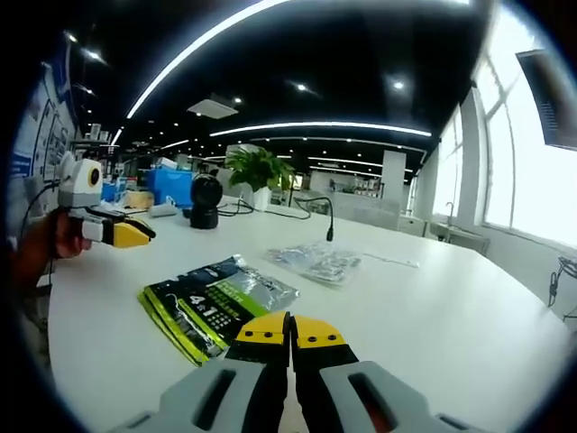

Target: Clip sheet goods on table flip sheet goods clip sheet goods scan sheet goods put sheet goods back to table

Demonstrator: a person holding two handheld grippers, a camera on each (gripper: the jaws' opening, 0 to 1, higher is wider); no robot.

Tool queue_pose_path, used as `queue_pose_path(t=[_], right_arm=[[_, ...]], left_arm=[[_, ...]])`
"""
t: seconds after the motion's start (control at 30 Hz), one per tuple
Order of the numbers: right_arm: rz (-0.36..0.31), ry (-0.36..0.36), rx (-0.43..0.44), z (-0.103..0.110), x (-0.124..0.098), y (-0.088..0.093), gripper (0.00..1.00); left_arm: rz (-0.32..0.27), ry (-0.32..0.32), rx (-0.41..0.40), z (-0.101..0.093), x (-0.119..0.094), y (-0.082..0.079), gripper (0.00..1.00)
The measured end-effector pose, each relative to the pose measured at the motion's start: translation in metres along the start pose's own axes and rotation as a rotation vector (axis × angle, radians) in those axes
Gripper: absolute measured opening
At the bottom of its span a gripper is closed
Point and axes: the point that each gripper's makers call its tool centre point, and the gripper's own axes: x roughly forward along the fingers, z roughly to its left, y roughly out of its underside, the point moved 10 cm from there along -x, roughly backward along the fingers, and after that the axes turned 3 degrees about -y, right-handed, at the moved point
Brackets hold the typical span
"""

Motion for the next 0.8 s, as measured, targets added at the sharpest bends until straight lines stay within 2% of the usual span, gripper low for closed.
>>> queue_pose_path(t=[0.07,0.37,0.53,0.67,0.8], right_arm=[[-0.003,-0.012,-0.005,0.003,0.002,-0.001,0.0],[0.02,-0.036,0.012,0.01,0.013,-0.005,0.0],[0.027,-0.038,0.004,0.011,0.017,-0.008,0.0],[0.041,-0.041,-0.016,0.013,0.021,-0.009,0.0],[0.079,-0.042,-0.037,0.014,0.025,-0.008,0.0]], left_arm=[[0.008,-0.004,0.027,-0.001,0.002,-0.001,0.06],[0.024,0.005,0.032,0.0,0.012,-0.004,0.06],[0.041,0.023,-0.027,0.002,0.02,-0.001,0.06],[0.049,0.018,-0.043,0.004,0.023,-0.003,0.06],[0.057,0.019,-0.076,0.007,0.028,-0.006,0.06]])
